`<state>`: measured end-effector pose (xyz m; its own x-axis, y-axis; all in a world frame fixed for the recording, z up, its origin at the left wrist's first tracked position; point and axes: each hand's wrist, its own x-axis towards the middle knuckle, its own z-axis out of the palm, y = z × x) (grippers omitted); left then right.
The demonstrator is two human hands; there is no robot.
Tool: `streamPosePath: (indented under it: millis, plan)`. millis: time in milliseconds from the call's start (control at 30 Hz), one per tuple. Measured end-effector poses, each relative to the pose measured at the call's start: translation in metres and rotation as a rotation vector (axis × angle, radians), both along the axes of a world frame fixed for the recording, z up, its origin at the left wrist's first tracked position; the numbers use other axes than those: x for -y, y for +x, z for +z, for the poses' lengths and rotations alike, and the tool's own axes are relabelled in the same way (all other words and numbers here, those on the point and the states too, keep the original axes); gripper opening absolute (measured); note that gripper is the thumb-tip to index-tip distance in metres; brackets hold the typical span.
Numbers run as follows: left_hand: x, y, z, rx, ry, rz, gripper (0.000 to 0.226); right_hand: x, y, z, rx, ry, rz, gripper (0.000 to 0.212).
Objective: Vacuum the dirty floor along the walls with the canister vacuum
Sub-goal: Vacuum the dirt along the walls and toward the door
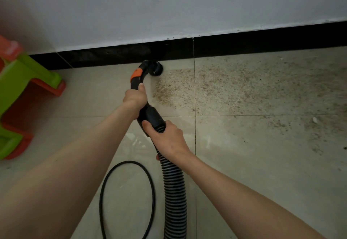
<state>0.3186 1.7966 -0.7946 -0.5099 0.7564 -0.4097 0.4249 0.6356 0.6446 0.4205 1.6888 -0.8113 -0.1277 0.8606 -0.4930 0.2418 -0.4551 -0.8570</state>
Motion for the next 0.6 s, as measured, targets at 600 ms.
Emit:
streamPosePath:
  millis: [600]
  plan:
    - [0.001, 0.075, 0.003, 0.025, -0.022, -0.196, 0.049, 0.017, 0.052, 0.005, 0.047, 0.023, -0.153, 0.052]
